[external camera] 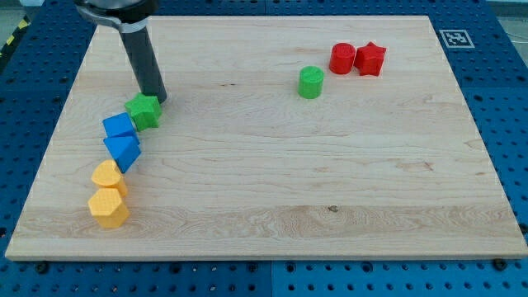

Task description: Place the green circle at the center of the board

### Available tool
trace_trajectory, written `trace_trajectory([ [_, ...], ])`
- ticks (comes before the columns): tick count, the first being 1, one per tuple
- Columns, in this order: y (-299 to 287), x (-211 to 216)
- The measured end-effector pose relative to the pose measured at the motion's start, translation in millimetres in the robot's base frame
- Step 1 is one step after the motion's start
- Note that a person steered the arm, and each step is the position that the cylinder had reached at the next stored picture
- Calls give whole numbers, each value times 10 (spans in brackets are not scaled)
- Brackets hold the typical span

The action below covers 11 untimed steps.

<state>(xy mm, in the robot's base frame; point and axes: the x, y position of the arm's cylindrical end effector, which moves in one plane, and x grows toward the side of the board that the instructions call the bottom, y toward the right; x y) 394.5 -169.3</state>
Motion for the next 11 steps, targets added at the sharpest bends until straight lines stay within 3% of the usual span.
trace_trajectory([
  [1,-23,-106],
  [2,393,-338],
  [3,1337,-279],
  [5,3305,281],
  [6,3951,-86],
  [7,3672,-359],
  [10,1380,-388],
  [11,1132,-396],
])
